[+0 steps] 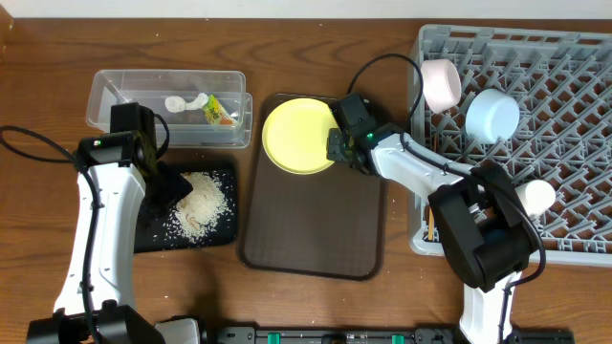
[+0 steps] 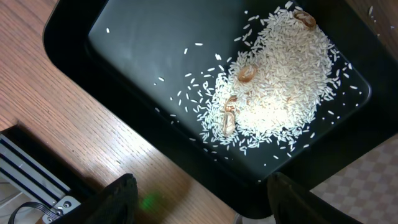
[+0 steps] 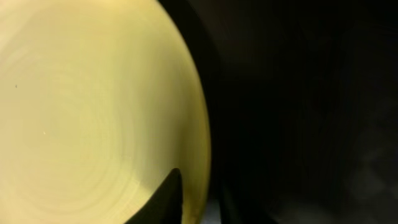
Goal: Sort waste into correct bins and load items into the dishwasher rack
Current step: 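Lift the yellow plate into the dish rack and stand it upright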
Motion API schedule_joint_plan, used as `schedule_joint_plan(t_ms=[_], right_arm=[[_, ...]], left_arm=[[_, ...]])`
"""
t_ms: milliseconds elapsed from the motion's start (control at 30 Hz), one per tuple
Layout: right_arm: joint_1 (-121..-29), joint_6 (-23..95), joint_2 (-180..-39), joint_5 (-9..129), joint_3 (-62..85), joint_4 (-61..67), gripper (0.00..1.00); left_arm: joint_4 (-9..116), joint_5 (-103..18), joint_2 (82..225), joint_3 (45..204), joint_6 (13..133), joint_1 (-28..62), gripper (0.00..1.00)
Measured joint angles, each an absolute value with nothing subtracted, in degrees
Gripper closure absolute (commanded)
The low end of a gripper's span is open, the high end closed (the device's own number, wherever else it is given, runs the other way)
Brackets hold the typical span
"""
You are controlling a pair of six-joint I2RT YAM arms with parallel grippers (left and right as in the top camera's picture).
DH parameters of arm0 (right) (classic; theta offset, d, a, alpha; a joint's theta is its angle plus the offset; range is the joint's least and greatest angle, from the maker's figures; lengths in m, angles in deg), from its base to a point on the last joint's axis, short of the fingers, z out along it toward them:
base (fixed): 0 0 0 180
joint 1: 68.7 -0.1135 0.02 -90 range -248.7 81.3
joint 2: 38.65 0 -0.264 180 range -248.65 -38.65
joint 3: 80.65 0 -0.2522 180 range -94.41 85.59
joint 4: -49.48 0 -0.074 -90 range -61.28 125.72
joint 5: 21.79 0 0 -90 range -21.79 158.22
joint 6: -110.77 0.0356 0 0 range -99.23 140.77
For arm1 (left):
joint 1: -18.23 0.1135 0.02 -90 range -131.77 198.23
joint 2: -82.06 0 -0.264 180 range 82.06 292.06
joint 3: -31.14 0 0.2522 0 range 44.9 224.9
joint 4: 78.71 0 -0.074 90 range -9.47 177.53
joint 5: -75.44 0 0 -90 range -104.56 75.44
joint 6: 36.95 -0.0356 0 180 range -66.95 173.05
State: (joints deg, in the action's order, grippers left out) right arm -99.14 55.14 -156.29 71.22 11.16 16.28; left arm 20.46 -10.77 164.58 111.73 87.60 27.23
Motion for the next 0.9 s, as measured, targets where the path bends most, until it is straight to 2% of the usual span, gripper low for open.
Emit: schedule_joint_plan(t_ms=[100, 300, 500, 733, 900], right_arm=[[-98.68, 55.42, -155.88, 71.02, 11.09, 15.12, 0.99], [-95.53, 53.24, -152.27, 70.72, 11.11, 11.07, 0.99], [-93.83, 47.86, -142.61, 74.61, 11.18, 5.96, 0.99], [-93.72, 39.99, -127.60, 84.23, 11.18, -0.95, 0.99], [-93.65, 34.29, -118.87, 97.27, 11.18, -5.58, 0.99]], left_arm=[[20.44, -10.77, 164.58, 111.73, 87.60, 27.23, 0.30], [20.42, -10.77, 164.58, 111.73, 87.60, 27.23, 0.30], [20.42, -10.77, 164.58, 111.73, 87.60, 27.23, 0.30], [20.44, -10.77, 164.58, 111.73, 87.60, 27.23, 0.30], [20.42, -10.77, 164.58, 111.73, 87.57, 27.23, 0.30]])
